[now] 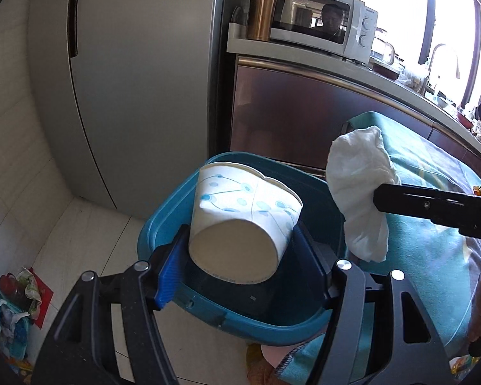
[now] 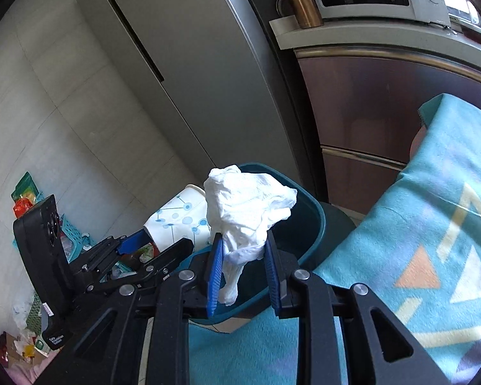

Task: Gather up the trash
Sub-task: 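Carry cup and tissue to the teal bin and open both grippers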

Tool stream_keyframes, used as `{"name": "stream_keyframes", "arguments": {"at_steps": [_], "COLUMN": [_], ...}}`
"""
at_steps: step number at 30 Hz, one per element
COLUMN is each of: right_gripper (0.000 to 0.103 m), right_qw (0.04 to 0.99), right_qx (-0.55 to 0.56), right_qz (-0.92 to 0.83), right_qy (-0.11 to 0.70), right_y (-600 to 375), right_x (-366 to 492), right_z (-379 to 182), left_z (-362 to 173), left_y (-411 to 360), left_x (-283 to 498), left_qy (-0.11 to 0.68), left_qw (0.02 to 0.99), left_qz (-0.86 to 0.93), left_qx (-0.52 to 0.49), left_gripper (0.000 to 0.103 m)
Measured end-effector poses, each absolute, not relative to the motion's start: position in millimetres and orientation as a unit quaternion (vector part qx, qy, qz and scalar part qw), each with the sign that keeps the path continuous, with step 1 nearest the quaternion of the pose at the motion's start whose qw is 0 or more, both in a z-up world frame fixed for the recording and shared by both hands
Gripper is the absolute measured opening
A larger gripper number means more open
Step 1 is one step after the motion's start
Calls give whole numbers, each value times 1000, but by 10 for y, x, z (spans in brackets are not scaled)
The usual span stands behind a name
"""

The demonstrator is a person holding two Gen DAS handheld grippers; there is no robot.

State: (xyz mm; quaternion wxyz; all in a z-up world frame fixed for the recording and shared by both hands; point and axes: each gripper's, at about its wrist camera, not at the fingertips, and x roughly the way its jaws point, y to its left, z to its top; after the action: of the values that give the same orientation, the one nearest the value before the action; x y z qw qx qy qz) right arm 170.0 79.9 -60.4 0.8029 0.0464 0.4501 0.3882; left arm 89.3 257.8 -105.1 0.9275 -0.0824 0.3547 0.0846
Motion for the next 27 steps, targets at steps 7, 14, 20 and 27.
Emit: {"name": "stream_keyframes", "arguments": {"at_steps": [7,14,20,27], "right_gripper": [30,40,48,48], "right_qw": [789,791,797,806], "right_qx": [18,6,15,33], "right_qz": [370,364,359,365], "right_qy": [490,491,486,465], "right_y": [1031,1090,1033,791], "right_x": [1823,1808,1818,1691], "right_z": [-795,-790,-778,-678], "left_z": [-1249,-1384,-1346,-1130], "left_y": [2648,2663,2644,2542], "left_x": [1039,1130,1100,985], "left_qy": [377,396,385,356], "left_qw": [917,908,912,925], "left_qz": [88,90,96,85], "left_qx": [-94,-102,-102,-102], "left_gripper": [64,64,65,66]}}
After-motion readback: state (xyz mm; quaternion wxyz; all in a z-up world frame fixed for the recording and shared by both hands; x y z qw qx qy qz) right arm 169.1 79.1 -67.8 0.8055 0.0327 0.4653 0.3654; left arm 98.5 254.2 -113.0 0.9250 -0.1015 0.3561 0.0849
